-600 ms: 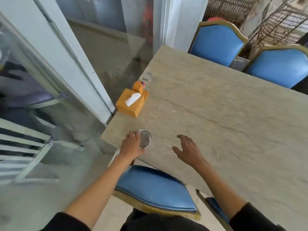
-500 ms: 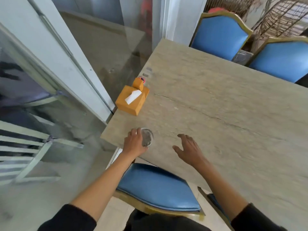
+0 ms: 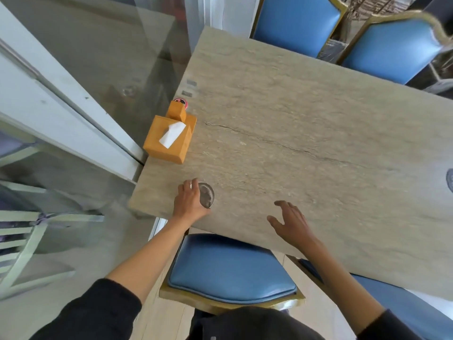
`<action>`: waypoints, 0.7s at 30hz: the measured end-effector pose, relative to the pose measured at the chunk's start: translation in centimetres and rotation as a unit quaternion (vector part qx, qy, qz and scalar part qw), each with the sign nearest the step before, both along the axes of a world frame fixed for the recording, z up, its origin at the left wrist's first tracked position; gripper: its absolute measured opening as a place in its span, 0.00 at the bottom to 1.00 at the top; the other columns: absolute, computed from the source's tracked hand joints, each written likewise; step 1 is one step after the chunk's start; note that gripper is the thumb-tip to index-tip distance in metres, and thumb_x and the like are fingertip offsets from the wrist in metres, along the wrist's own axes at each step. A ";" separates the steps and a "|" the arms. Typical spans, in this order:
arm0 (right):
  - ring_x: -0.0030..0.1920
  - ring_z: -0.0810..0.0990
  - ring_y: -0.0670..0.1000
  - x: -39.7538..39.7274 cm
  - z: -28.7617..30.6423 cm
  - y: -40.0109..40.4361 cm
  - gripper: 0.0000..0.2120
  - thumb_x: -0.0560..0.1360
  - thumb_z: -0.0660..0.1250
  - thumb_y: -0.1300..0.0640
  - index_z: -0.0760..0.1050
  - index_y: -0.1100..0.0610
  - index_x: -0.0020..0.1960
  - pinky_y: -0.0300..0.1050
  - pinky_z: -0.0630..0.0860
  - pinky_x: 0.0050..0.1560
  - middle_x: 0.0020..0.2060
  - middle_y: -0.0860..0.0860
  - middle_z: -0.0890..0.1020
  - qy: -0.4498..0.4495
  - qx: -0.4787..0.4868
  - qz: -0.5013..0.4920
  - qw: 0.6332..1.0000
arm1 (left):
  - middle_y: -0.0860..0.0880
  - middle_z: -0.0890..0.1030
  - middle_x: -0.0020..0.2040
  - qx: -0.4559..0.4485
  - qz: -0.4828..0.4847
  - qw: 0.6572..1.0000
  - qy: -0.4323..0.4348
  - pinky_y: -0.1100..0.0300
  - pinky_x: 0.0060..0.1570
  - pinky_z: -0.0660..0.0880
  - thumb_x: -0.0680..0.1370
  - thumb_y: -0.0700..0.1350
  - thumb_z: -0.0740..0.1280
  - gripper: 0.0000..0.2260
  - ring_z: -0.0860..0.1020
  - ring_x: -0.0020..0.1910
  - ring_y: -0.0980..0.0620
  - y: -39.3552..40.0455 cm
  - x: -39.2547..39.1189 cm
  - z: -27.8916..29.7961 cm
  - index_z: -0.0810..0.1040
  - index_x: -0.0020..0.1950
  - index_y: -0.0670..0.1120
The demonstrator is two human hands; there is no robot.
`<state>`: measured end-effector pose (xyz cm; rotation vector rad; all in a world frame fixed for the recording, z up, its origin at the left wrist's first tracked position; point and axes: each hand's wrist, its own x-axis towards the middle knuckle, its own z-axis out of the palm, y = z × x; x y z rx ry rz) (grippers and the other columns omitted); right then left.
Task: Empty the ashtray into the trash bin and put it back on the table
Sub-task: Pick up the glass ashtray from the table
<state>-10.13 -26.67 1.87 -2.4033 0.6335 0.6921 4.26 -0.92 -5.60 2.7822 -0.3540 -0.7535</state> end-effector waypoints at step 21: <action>0.64 0.79 0.48 -5.6 6.1 -1.3 0.17 0.83 0.65 0.51 0.75 0.56 0.69 0.45 0.77 0.64 0.62 0.49 0.81 -0.189 0.197 -0.243 0.931 | 0.45 0.68 0.69 -0.246 -0.097 0.962 -0.068 0.57 0.64 0.69 0.63 0.56 0.82 0.50 0.64 0.68 0.46 -5.8 -6.5 12.1 0.63 0.80 0.49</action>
